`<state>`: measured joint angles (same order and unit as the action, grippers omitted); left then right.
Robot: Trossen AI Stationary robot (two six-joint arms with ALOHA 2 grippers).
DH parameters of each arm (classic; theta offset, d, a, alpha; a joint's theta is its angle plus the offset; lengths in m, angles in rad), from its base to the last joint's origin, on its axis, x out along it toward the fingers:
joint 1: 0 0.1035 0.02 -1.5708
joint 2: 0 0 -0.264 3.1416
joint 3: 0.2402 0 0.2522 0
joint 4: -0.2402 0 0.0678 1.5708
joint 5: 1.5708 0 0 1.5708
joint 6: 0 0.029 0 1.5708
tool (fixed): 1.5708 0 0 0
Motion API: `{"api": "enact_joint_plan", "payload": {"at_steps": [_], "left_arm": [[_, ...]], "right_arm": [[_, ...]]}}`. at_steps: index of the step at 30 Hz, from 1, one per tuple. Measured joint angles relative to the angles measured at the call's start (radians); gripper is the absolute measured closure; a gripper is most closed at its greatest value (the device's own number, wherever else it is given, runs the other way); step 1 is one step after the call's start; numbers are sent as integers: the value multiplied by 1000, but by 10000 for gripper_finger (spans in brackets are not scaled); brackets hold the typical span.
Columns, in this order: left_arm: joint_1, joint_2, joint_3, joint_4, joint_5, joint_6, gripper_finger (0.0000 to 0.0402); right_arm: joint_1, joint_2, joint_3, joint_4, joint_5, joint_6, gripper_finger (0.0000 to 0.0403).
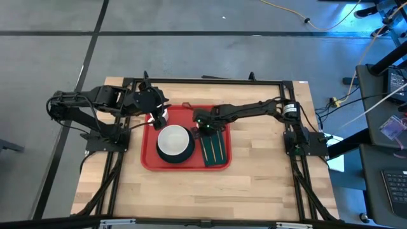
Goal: Set up tray
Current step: Put the gold knife to the left of the gold spoon on the green napkin on the red tray
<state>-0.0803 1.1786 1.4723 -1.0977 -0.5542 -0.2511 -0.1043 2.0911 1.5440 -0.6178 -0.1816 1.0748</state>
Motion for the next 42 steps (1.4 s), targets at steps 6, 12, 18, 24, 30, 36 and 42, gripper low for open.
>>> {"api": "enact_joint_plan", "payload": {"at_steps": [6, 12, 18, 24, 30, 36, 42], "left_arm": [[0, 0, 0, -3, -1, 5, 313], [0, 0, 0, -3, -2, 29, 315], [0, 0, 0, -3, -3, 29, 315], [0, 0, 0, -5, -2, 29, 316], [0, 0, 0, -10, -2, 29, 316], [0, 0, 0, -10, -2, 28, 315], [0, 0, 0, -10, -2, 22, 315]], "right_arm": [[45, 0, 0, 18, 214, -149, 344], [84, 0, 0, 32, 281, -177, 344], [89, 0, 0, 40, 286, -201, 346], [89, 0, 0, 100, 254, -271, 381], [76, 0, 0, 97, 246, -320, 396], [63, -1, -28, 96, 231, -324, 400], [55, -1, -31, 105, 224, -329, 401]]}}
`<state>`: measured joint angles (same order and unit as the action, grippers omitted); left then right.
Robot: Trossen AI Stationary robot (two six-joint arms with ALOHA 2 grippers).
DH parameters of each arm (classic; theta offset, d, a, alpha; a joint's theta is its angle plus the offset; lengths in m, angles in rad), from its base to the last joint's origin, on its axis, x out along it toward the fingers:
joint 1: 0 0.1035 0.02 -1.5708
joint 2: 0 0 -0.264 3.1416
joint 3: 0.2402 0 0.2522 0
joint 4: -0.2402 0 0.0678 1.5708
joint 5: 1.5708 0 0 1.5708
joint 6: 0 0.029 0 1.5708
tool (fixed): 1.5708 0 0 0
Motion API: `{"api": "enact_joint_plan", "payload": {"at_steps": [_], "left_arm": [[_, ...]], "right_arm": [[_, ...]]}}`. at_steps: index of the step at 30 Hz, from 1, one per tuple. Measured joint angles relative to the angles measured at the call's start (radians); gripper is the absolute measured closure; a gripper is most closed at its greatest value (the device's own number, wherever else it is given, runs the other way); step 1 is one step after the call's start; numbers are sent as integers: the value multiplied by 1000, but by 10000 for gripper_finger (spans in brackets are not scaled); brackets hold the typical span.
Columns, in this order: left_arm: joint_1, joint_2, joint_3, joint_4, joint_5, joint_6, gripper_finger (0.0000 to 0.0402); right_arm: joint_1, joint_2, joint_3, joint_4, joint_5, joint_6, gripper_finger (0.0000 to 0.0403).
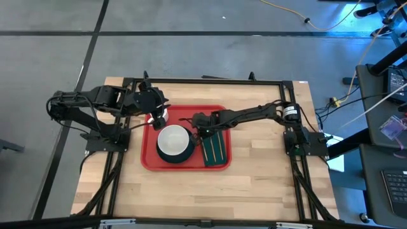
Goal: Set up tray
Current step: Put the gold knife to the left of the gold spoon on the green napkin on the red tray
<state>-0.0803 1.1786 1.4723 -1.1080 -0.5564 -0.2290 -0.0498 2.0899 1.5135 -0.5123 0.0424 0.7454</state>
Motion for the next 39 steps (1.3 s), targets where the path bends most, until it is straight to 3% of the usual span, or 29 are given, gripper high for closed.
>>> {"api": "enact_joint_plan", "payload": {"at_steps": [8, 39], "left_arm": [[0, 0, 0, 0, 0, -19, 316], [0, -1, 0, 1, 0, -23, 316]], "right_arm": [[0, 12, -1, 13, -3, -75, 402], [-26, 51, 0, 96, 17, -25, 403]]}}
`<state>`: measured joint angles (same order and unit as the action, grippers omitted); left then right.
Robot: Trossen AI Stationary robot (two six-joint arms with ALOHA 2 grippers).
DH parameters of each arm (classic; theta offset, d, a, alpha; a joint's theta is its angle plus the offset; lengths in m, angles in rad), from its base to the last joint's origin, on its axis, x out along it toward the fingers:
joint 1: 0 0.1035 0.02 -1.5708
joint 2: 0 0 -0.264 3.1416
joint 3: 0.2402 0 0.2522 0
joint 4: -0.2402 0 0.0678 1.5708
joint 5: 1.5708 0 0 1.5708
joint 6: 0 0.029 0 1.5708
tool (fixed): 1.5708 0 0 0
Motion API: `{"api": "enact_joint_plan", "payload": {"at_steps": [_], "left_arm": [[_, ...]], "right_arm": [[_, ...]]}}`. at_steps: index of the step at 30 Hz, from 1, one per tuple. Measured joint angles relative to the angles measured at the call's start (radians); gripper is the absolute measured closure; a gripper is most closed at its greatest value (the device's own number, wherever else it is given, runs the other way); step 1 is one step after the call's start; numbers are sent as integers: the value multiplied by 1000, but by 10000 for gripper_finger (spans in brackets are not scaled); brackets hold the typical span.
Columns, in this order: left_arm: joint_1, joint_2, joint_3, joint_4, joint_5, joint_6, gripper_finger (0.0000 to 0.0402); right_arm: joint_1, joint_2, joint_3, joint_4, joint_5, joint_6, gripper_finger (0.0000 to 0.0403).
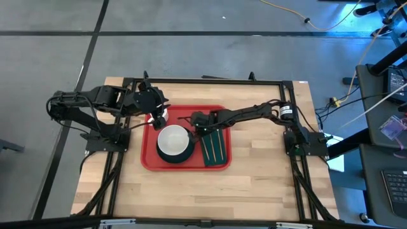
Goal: Set up tray
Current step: Put the gold knife to the left of the gold spoon on the green napkin on the red tray
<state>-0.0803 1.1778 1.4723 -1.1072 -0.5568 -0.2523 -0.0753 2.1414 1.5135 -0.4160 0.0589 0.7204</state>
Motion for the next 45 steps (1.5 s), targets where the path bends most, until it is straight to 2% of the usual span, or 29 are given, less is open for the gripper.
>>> {"api": "enact_joint_plan", "payload": {"at_steps": [13, 17, 29, 45], "left_arm": [[0, 0, 0, 0, 0, 0, 316], [0, 0, 0, 0, 0, 0, 316], [0, 0, 0, 0, 0, 0, 316], [0, 0, 0, 0, 0, -15, 316]], "right_arm": [[-27, 23, 1, -9, 10, -22, 403], [-25, 23, 3, -13, 49, -22, 403], [-26, 23, 7, -33, 80, -4, 403], [3, 19, 7, -61, 118, 35, 403]]}}
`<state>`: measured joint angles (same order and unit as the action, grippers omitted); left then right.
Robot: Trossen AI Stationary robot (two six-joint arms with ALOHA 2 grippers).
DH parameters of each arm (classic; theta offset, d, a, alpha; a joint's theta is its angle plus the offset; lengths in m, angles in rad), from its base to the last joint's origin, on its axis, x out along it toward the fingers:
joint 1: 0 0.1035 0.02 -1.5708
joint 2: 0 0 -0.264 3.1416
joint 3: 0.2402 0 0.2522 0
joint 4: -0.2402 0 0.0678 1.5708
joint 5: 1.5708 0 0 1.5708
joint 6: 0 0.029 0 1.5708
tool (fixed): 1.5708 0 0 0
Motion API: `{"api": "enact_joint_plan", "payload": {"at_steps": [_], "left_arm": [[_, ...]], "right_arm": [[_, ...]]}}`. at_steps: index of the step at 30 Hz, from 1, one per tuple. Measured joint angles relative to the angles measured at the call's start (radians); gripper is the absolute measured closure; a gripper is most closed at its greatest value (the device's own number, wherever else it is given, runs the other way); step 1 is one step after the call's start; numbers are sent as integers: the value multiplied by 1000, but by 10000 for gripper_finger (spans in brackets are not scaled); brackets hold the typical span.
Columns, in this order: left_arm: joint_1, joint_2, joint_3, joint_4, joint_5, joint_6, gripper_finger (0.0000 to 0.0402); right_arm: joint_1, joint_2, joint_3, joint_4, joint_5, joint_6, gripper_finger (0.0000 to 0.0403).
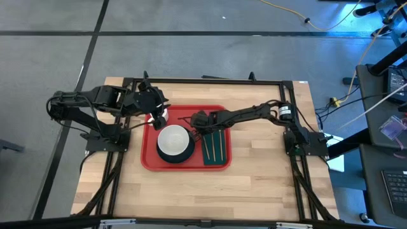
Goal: Set up tray
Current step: Put the gold knife to the left of the gold spoon on the green napkin on the red tray
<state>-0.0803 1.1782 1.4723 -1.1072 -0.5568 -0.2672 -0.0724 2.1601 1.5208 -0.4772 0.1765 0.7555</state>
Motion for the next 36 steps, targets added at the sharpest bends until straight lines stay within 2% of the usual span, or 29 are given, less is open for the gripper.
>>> {"api": "enact_joint_plan", "payload": {"at_steps": [15, 22, 27, 36], "left_arm": [[0, 0, 0, 0, 0, 0, 316], [0, 0, 0, 0, 0, 0, 316], [0, 0, 0, 0, 0, -7, 316], [0, 0, 0, 0, 0, -11, 316]], "right_arm": [[19, -31, 0, -83, 73, 29, 403], [25, -31, 0, 14, 84, 23, 403], [11, -29, 0, -7, 126, 2, 403], [-6, -28, 0, -7, 93, -3, 403]]}}
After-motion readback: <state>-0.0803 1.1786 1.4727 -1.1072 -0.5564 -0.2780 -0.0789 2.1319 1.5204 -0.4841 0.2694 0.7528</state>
